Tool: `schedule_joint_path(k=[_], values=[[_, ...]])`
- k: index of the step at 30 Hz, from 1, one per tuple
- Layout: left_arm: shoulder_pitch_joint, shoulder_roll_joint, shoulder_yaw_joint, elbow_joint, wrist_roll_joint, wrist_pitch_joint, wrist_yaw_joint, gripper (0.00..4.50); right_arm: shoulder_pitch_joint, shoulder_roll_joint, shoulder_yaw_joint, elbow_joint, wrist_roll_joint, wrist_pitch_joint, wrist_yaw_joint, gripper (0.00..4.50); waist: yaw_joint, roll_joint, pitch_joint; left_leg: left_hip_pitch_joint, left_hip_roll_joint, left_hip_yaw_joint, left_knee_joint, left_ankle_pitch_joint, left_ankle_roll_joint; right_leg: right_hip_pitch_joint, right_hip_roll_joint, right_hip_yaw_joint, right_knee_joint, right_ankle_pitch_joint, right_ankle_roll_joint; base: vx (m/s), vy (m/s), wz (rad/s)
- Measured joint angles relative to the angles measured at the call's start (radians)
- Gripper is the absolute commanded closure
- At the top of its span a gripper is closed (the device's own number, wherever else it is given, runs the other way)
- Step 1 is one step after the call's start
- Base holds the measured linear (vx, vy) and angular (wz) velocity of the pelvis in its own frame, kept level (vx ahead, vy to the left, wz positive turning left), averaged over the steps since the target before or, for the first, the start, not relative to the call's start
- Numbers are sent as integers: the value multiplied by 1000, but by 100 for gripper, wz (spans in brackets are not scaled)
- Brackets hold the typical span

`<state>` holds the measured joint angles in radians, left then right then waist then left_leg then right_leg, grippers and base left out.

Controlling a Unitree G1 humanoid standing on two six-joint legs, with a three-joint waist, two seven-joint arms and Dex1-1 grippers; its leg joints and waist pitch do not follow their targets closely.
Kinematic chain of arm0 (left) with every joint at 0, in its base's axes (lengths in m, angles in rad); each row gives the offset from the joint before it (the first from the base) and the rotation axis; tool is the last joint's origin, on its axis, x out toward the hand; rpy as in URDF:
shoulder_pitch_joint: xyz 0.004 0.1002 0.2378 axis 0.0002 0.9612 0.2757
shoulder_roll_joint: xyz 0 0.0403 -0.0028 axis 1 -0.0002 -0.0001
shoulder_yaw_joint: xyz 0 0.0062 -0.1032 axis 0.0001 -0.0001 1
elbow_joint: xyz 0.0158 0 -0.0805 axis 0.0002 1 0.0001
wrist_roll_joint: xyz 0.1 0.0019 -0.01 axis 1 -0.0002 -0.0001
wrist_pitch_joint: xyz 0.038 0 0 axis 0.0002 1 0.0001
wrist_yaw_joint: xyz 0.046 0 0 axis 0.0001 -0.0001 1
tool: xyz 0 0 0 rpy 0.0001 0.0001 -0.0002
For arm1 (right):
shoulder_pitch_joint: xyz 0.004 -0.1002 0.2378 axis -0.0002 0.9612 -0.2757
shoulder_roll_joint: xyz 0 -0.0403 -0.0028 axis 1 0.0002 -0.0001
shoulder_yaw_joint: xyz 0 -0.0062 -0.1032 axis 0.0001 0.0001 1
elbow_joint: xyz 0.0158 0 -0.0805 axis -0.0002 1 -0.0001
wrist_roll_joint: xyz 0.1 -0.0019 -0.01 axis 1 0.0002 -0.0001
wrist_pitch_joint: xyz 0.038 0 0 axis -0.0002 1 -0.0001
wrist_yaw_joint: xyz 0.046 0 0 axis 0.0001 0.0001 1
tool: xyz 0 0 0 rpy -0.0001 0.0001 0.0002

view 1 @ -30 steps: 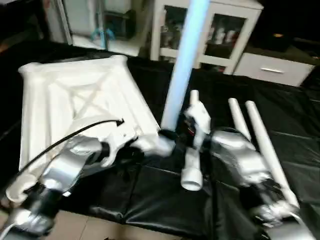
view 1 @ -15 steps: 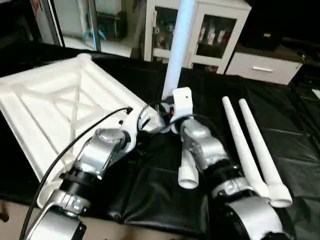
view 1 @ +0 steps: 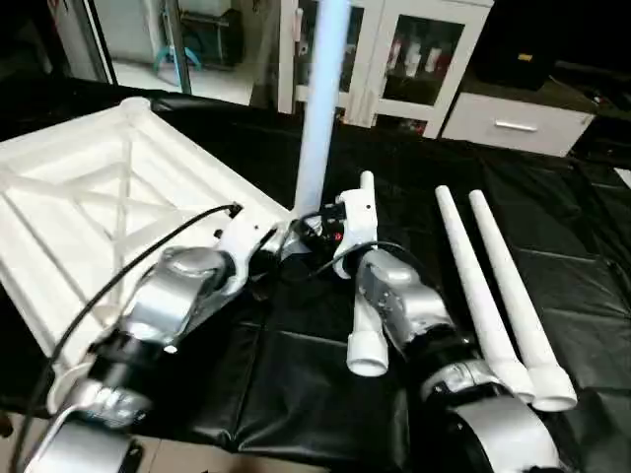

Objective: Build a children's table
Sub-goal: Rotate leg to tighten

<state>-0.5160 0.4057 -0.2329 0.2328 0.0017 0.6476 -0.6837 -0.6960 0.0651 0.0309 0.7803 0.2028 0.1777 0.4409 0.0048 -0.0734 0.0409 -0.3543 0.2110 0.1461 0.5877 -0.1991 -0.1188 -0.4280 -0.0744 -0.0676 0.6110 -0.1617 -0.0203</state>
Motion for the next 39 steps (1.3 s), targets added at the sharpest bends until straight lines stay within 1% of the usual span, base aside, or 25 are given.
schedule_joint_path(k=[2,4,6,7,8,9,11,12,14,15,18,19,21,27,32,34,35,36,37,38,39], values=[[13,19,-4,-20,-10,-11,-33,450,5,-30,11,-35,1,28,60,94,4,1,0,0,0,0,0,0,0,-4,0,0,0,0,0,0,0,0],[35,53,-15,-51,-23,-26,-80,450,29,-89,43,-104,9,65,167,71,15,1,0,-1,0,0,1,0,0,-4,0,0,0,0,0,0,0,0],[47,78,-23,-73,-30,-29,-122,450,41,-140,60,-145,20,93,250,60,29,2,1,-1,0,1,1,0,0,-5,-1,0,0,0,0,0,0,0],[52,90,-28,-82,-34,-29,-139,450,47,-159,75,-173,23,101,289,52,32,2,1,-1,0,2,1,0,0,-5,-1,0,1,0,0,0,0,0],[56,102,-32,-91,-38,-29,-158,450,58,-179,94,-207,24,108,331,37,34,2,1,0,0,2,1,0,0,-5,-1,1,1,0,0,0,0,0],[62,114,-35,-100,-41,-32,-175,450,68,-200,109,-234,24,117,374,37,37,2,2,0,0,2,1,0,0,-4,-1,1,1,0,0,0,0,0],[78,142,-43,-121,-49,-45,-217,450,82,-254,146,-276,23,127,454,18,41,2,1,0,0,2,2,0,0,-4,-1,1,1,0,0,0,0,0],[87,165,-49,-133,-52,-68,-254,450,88,-302,179,-305,17,128,515,8,45,2,2,-1,0,2,2,0,0,-4,-1,1,1,0,0,0,0,0],[105,199,-51,-149,-68,-90,-308,450,102,-360,207,-336,-3,125,583,8,54,2,2,-1,1,2,2,0,0,-4,-1,1,1,0,0,0,0,0],[112,213,-51,-153,-75,-103,-334,450,106,-372,216,-337,-14,125,605,8,56,2,2,-1,0,2,2,0,0,-4,-1,1,2,0,0,0,0,0],[113,220,-67,-165,-82,-107,-363,450,108,-377,254,-345,-25,123,640,8,59,2,2,-1,1,3,4,0,0,-4,-1,1,3,0,0,0,0,0],[114,220,-72,-170,-84,-107,-367,450,108,-377,258,-345,-30,123,641,8,59,2,2,-1,1,3,5,0,0,-4,-2,1,4,0,0,0,0,0],[114,222,-78,-172,-86,-107,-381,450,108,-376,258,-345,-46,120,634,8,60,2,2,-2,1,4,5,0,0,-4,-2,2,4,0,0,0,0,0],[114,223,-80,-174,-87,-115,-403,450,108,-355,263,-343,-50,106,610,8,58,2,2,-1,2,4,5,1,0,-4,-1,2,5,0,0,0,0,0],[114,224,-82,-174,-86,-120,-404,450,108,-334,264,-311,-59,85,592,8,58,2,2,-2,2,5,5,1,0,-4,-2,2,4,0,0,0,0,0],[114,224,-82,-174,-86,-120,-404,450,108,-332,264,-304,-61,84,592,36,59,2,2,-2,2,5,5,1,0,-4,-2,2,4,0,0,0,0,0],[114,224,-82,-174,-86,-121,-404,450,108,-332,264,-304,-61,83,592,36,59,2,2,-2,2,5,5,1,0,-4,-2,2,4,0,0,0,0,0],[114,224,-82,-174,-86,-121,-404,450,108,-332,264,-304,-62,82,592,50,59,2,2,-2,2,5,5,1,0,-4,-2,2,5,0,0,0,0,0],[114,224,-82,-174,-86,-121,-404,450,108,-332,264,-304,-62,82,592,50,59,2,2,-2,2,5,5,1,0,-4,-2,2,5,0,0,0,0,0],[114,224,-82,-174,-86,-121,-404,450,108,-332,264,-304,-62,81,593,72,59,2,2,-2,2,5,5,1,0,-4,-2,2,5,0,0,0,0,0],[114,224,-82,-174,-86,-121,-404,450,108,-332,264,-304,-62,80,593,79,59,2,2,-2,2,5,6,1,0,-4,-2,2,5,0,0,0,0,0]])
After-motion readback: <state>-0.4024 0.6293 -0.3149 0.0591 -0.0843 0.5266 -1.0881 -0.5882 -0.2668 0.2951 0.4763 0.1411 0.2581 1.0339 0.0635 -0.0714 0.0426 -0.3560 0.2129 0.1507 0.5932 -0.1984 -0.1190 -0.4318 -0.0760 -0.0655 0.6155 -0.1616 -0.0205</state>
